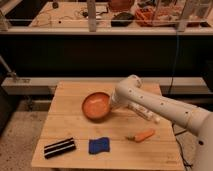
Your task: Drag the ceramic bowl in a circle
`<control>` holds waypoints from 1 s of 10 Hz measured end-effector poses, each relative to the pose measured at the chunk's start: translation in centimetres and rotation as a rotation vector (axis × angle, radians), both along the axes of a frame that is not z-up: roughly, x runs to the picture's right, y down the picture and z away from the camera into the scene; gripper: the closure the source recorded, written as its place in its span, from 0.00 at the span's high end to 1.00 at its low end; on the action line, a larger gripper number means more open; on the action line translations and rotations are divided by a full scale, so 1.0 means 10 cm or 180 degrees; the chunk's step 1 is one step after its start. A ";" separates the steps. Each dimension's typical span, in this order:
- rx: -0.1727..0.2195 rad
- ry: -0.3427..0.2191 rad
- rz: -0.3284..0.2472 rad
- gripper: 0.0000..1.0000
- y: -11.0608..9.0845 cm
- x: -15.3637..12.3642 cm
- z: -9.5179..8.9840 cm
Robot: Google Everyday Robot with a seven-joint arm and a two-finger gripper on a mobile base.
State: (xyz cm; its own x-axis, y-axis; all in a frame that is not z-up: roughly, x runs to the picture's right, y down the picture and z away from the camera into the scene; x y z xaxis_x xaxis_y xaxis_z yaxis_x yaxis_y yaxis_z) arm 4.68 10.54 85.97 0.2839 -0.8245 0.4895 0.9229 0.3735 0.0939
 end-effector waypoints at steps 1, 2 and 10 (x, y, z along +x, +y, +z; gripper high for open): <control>0.0004 0.0000 -0.0044 0.01 0.16 0.00 -0.17; 0.0004 0.0004 -0.0072 0.01 0.30 0.02 -0.31; 0.0122 -0.0470 -0.0654 0.01 0.57 -0.81 -0.65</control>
State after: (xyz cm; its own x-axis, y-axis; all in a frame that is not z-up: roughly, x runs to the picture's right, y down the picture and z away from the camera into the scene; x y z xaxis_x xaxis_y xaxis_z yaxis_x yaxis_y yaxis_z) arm -3.40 16.28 79.44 0.0362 -0.8762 0.4806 0.9543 0.1731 0.2438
